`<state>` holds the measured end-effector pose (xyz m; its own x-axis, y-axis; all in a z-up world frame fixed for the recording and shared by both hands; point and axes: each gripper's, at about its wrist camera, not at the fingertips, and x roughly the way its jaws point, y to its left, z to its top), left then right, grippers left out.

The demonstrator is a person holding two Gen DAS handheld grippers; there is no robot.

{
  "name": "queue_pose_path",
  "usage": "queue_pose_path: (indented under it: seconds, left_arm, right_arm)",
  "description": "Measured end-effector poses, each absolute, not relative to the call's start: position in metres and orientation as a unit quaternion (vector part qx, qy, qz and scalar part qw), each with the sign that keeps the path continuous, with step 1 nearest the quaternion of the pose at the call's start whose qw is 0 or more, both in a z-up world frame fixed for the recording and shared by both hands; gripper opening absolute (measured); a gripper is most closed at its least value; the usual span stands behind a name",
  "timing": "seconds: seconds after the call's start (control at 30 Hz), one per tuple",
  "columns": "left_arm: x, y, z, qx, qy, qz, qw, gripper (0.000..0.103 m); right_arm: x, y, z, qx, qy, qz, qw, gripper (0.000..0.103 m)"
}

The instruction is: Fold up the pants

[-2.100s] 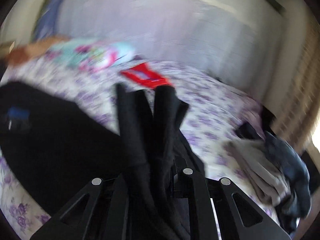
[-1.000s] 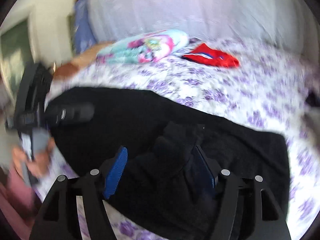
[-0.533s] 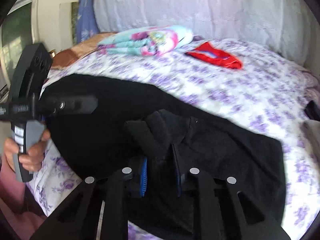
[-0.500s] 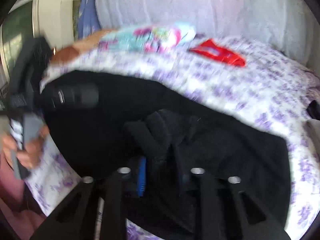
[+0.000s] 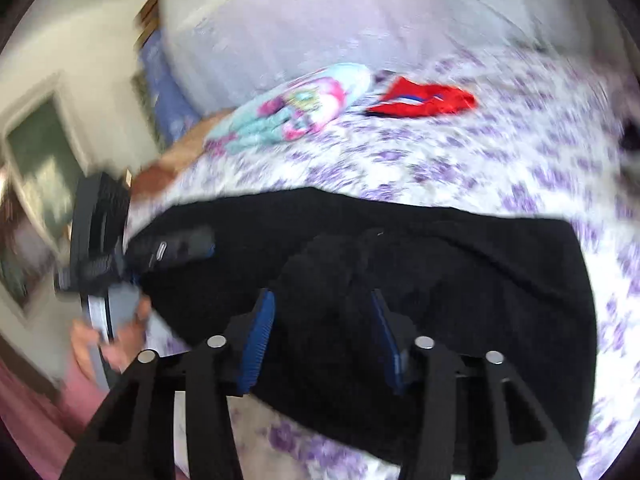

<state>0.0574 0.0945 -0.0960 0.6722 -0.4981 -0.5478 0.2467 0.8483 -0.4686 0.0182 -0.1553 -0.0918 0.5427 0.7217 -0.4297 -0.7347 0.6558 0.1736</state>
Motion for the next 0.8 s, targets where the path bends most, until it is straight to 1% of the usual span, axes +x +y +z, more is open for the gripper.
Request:
queue_pose_path:
  seconds: [0.07,0.1,0.17,0.27,0.3,0.37,0.4,0.43,0.5,0.53,0.57,0.6,0.63,0.67,0.7,0.8]
  left_arm:
    - [0.058,0.094,-0.096,-0.181,0.348,-0.207,0.896,0.099]
    - [0.057,0.094,-0.096,-0.181,0.348,-0.206,0.897,0.099]
    - [0.058,0.095,-0.096,-0.182,0.346,-0.207,0.897,0.099]
    - [0.056,0.096,-0.095,-0.185,0.344,-0.208,0.897,0.099]
    - [0.056,0.096,-0.095,-0.185,0.343,-0.208,0.897,0.099]
    - [0.056,0.096,-0.095,-0.184,0.342,-0.206,0.898,0.099]
    - [0.056,0.096,-0.095,-0.184,0.343,-0.206,0.898,0.099]
    - [0.056,0.096,-0.095,-0.182,0.343,-0.205,0.898,0.099]
    - [0.056,0.096,-0.095,-0.181,0.343,-0.206,0.898,0.099]
    - [0.055,0.097,-0.095,-0.181,0.342,-0.207,0.898,0.099]
    - [0.055,0.097,-0.095,-0.182,0.341,-0.208,0.898,0.099]
    - [0.054,0.098,-0.095,-0.184,0.34,-0.21,0.898,0.099]
    - [0.054,0.098,-0.095,-0.186,0.339,-0.211,0.898,0.099]
    - [0.053,0.098,-0.094,-0.187,0.337,-0.213,0.898,0.099]
    - [0.052,0.099,-0.094,-0.189,0.336,-0.214,0.898,0.099]
    - [0.049,0.099,-0.091,-0.19,0.33,-0.213,0.9,0.098]
  right_arm:
    - [0.013,-0.145,-0.095,-0.028,0.235,0.416,0.878,0.043]
    - [0.016,-0.141,-0.1,-0.027,0.249,0.411,0.877,0.043]
    - [0.034,-0.127,-0.123,-0.035,0.312,0.401,0.861,0.044]
    - [0.028,-0.134,-0.11,-0.015,0.298,0.407,0.863,0.045]
    - [0.025,-0.142,-0.101,0.002,0.28,0.413,0.867,0.046]
    - [0.023,-0.165,-0.084,0.03,0.233,0.39,0.89,0.057]
    - [0.029,-0.176,-0.078,0.038,0.224,0.362,0.904,0.063]
    - [0.038,-0.187,-0.074,0.052,0.222,0.335,0.914,0.063]
    - [0.069,-0.217,-0.071,0.119,0.231,0.305,0.916,0.063]
    - [0.087,-0.231,-0.075,0.155,0.244,0.29,0.912,0.064]
    - [0.113,-0.246,-0.089,0.195,0.28,0.271,0.9,0.064]
    - [0.139,-0.256,-0.11,0.228,0.335,0.259,0.877,0.062]
    - [0.147,-0.262,-0.12,0.256,0.349,0.264,0.862,0.055]
    - [0.145,-0.273,-0.121,0.29,0.333,0.277,0.853,0.055]
    - [0.14,-0.279,-0.118,0.298,0.336,0.286,0.846,0.055]
    - [0.098,-0.3,-0.103,0.324,0.277,0.319,0.846,0.056]
